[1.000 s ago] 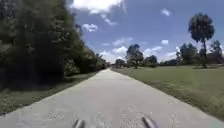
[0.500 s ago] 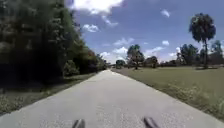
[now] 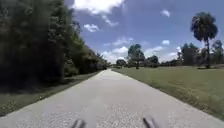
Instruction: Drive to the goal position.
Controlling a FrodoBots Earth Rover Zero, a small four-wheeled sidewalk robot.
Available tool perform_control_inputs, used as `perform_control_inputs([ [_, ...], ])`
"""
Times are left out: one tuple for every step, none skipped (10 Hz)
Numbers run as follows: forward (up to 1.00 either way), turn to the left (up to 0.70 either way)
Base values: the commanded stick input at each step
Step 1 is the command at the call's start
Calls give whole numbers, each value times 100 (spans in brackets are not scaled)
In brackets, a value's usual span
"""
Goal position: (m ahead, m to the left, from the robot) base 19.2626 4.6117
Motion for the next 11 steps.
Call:
perform_control_inputs([
  [50,0],
  [50,0],
  [50,0],
  [50,0],
  [50,0],
  [50,0],
  [50,0],
  [50,0],
  [50,0],
  [50,0],
  [50,0],
])
